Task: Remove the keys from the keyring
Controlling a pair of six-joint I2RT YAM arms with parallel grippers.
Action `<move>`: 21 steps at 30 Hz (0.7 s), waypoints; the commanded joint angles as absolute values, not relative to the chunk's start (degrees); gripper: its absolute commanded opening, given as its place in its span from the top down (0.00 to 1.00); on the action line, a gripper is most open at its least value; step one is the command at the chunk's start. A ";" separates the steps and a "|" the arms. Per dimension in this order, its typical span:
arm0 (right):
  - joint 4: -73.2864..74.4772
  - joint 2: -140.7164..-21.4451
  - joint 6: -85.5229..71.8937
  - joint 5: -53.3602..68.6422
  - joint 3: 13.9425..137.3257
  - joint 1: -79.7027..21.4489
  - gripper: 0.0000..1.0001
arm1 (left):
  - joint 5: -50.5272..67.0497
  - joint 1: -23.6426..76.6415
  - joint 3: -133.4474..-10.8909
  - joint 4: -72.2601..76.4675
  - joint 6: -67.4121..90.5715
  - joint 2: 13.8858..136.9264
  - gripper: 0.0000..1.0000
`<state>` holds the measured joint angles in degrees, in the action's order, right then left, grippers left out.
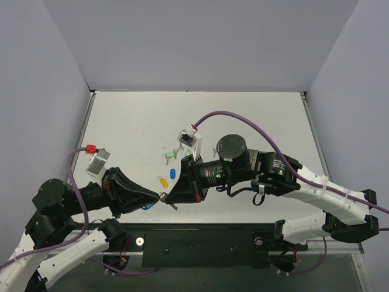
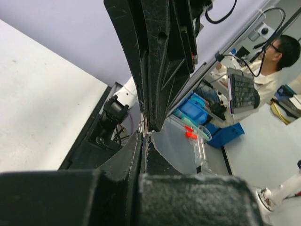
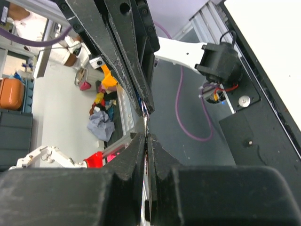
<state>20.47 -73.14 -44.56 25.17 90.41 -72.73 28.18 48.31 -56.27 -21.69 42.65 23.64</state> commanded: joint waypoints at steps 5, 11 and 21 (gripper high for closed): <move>24.51 -71.63 -41.58 29.00 91.67 -72.16 1.00 | 39.72 48.52 -59.50 -29.35 37.09 27.42 1.00; 29.70 -71.72 -38.85 29.88 93.34 -72.16 1.00 | 45.43 48.52 -60.12 -32.87 36.21 29.26 1.00; 30.41 -72.07 -38.76 30.32 92.81 -72.25 1.00 | 50.01 48.60 -60.47 -33.84 35.86 31.29 1.00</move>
<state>30.70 -73.03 -39.51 29.43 90.96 -72.40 46.78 48.34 -58.00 -33.76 37.19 30.48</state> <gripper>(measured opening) 0.005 0.031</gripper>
